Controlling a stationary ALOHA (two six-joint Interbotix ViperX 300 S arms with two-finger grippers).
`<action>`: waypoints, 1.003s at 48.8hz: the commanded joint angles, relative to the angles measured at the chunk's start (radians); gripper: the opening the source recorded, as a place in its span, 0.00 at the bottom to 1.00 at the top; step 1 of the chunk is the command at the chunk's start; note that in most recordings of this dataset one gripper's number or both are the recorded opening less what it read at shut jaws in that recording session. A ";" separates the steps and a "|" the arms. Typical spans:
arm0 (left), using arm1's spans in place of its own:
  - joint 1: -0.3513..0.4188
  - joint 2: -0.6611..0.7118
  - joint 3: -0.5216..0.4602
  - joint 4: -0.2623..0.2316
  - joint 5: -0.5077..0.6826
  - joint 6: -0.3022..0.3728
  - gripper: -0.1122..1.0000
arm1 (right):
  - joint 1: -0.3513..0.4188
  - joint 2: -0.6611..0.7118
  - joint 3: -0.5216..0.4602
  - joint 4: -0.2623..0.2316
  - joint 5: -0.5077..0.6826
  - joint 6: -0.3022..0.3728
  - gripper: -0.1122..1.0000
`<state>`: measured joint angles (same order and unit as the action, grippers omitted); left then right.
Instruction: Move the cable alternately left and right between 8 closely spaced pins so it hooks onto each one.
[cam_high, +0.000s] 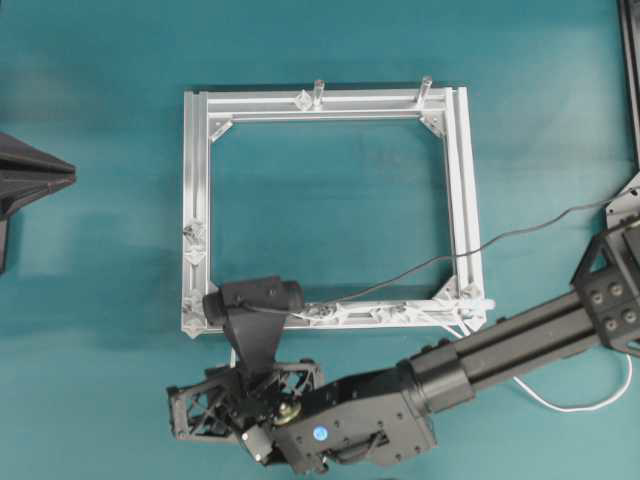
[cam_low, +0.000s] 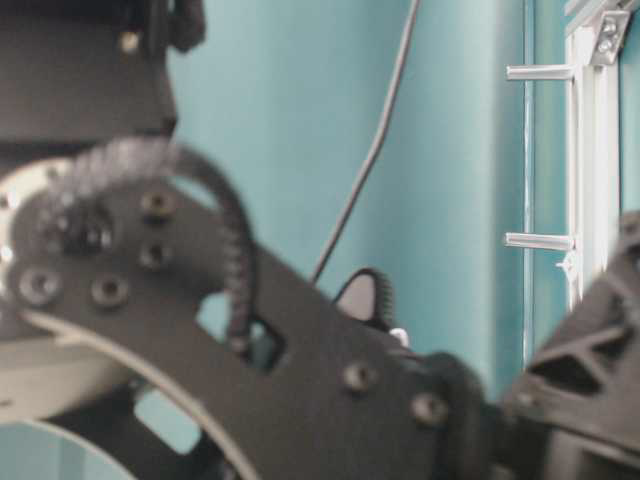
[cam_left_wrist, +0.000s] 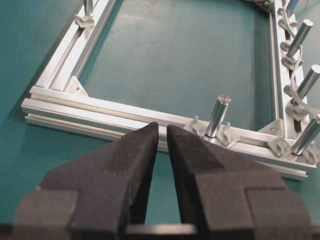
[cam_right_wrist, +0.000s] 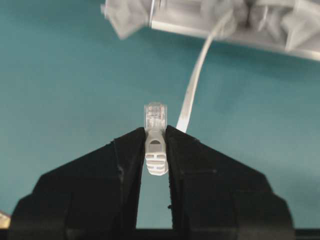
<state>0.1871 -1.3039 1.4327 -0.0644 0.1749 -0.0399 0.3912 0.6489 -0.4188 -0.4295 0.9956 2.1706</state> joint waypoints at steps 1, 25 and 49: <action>-0.002 0.008 -0.011 -0.002 -0.009 -0.006 0.29 | 0.000 -0.023 -0.034 -0.008 -0.003 0.002 0.24; -0.003 0.008 -0.012 -0.002 -0.008 -0.006 0.29 | -0.071 0.058 -0.198 -0.092 -0.123 -0.103 0.24; -0.006 0.008 -0.012 0.000 -0.008 -0.006 0.29 | -0.133 0.120 -0.305 -0.089 -0.156 -0.158 0.24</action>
<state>0.1841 -1.3023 1.4327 -0.0644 0.1749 -0.0383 0.2654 0.7977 -0.6934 -0.5154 0.8437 2.0264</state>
